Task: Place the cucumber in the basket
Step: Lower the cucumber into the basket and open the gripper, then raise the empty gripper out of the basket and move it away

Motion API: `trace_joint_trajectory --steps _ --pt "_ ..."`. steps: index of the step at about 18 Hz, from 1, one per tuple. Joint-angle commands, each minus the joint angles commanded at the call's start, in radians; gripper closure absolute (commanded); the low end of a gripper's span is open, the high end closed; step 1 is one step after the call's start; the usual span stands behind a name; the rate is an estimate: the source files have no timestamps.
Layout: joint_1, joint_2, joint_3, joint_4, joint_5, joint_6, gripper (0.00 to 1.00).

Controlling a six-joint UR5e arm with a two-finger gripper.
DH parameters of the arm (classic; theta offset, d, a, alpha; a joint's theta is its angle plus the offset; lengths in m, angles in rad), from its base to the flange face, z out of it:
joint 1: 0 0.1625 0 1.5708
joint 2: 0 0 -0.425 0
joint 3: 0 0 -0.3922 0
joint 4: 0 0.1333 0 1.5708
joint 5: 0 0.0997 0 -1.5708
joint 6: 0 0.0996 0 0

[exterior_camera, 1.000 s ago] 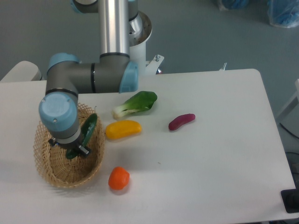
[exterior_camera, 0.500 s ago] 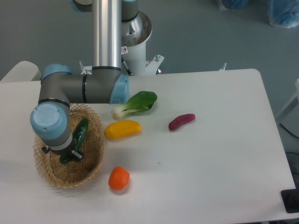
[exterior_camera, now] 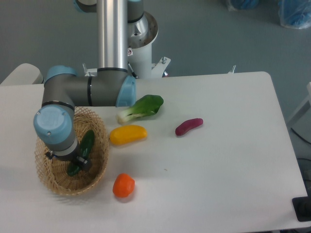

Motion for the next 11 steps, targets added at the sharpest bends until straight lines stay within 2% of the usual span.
trace_joint_trajectory --steps 8,11 --pt "0.150 0.017 0.006 -0.006 0.034 0.227 0.00" --pt "0.216 0.015 0.029 -0.008 0.041 0.323 0.00"
